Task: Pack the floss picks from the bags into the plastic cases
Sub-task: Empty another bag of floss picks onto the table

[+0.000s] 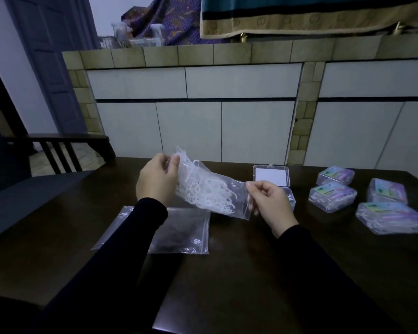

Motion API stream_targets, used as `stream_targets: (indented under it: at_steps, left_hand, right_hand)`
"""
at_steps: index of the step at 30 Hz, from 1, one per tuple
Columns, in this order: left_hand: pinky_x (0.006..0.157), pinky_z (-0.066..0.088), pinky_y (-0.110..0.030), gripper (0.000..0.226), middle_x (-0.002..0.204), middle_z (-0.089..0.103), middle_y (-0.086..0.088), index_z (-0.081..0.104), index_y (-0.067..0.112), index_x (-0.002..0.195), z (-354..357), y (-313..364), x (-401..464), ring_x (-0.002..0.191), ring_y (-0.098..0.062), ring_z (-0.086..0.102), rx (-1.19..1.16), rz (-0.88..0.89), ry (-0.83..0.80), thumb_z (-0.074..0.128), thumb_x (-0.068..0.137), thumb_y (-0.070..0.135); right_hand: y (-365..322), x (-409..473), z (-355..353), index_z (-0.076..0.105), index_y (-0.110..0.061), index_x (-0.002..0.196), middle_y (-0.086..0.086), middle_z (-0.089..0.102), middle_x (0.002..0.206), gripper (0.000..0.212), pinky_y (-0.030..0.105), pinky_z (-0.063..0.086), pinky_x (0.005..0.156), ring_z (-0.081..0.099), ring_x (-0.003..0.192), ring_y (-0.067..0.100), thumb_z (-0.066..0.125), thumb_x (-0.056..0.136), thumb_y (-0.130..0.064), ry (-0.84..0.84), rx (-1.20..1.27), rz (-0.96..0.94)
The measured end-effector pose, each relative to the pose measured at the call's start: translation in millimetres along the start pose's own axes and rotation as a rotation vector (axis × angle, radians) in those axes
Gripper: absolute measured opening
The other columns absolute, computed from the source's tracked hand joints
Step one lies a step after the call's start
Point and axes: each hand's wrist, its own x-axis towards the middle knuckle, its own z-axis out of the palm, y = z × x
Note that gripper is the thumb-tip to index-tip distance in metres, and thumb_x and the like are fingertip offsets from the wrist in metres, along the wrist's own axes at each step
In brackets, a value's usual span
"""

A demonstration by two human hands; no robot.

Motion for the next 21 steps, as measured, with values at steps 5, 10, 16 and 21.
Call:
stream_targets:
  at_steps: [5,10,16,21]
  left_hand:
    - [0.059,0.035,-0.021,0.030,0.089,0.061,0.008,0.070,0.018,0.099,-6.0,16.1,-10.7,0.078,-0.008,0.053,0.136,0.149,0.140,0.054,0.094,0.043]
    - [0.056,0.037,-0.022,0.035,0.086,0.060,0.006,0.073,0.022,0.101,-8.2,27.1,-16.5,0.073,-0.013,0.054,0.180,0.218,0.199,0.047,0.097,0.044]
    - [0.053,0.027,-0.022,0.028,0.076,0.063,-0.002,0.074,0.014,0.084,-9.6,36.5,-14.3,0.070,-0.017,0.044,0.320,0.482,0.357,0.058,0.093,0.036]
    - [0.063,0.031,-0.027,0.026,0.081,0.064,-0.003,0.071,0.013,0.086,-5.2,46.2,-16.4,0.075,-0.023,0.050,0.338,0.575,0.437,0.057,0.095,0.033]
  right_hand:
    - [-0.3,-6.1,-8.6,0.064,-0.010,0.089,0.004,0.060,0.061,0.016,0.020,0.045,0.047,0.050,0.045,0.006,0.055,0.097,-0.020,-0.011,0.001,-0.021]
    - [1.5,-5.7,-8.8,0.063,-0.006,0.084,0.002,0.058,0.061,0.018,0.016,0.044,0.047,0.050,0.048,0.006,0.054,0.097,-0.016,0.000,0.038,0.007]
    - [8.9,-1.7,-4.4,0.064,-0.003,0.078,0.002,0.059,0.065,0.020,0.023,0.039,0.061,0.049,0.059,0.010,0.058,0.094,-0.013,0.012,0.075,0.037]
    - [11.5,-1.5,-2.2,0.066,-0.006,0.076,0.002,0.061,0.065,0.021,0.023,0.038,0.059,0.049,0.057,0.009,0.059,0.093,-0.016,-0.028,0.039,0.033]
